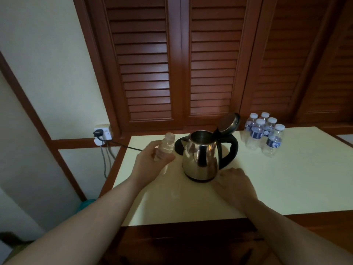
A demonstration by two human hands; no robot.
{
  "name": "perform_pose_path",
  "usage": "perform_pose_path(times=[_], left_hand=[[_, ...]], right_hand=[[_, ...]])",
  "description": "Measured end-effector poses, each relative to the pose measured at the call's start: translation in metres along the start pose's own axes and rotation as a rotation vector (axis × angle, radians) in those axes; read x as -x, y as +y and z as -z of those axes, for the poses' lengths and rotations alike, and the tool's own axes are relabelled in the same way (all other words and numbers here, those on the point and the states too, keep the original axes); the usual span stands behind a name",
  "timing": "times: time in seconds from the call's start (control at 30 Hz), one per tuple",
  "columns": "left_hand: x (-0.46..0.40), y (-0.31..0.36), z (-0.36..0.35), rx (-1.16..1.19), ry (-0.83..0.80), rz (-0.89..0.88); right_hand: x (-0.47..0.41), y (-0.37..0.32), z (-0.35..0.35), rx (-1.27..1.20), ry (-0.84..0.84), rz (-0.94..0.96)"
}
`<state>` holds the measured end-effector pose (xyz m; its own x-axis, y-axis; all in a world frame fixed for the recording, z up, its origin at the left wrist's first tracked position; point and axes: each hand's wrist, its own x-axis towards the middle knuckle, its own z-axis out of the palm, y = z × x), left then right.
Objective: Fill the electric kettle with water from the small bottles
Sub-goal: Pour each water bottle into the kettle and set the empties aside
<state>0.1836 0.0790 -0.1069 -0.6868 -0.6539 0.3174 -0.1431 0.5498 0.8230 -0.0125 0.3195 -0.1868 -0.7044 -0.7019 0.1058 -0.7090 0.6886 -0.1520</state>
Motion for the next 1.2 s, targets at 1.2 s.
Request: perform_pose_path(times=[1.2], left_hand=[[-0.095, 0.08, 0.021, -0.762, -0.34, -0.287]], right_hand=[[-0.001, 0.023, -0.011, -0.118, -0.087, 0.045]])
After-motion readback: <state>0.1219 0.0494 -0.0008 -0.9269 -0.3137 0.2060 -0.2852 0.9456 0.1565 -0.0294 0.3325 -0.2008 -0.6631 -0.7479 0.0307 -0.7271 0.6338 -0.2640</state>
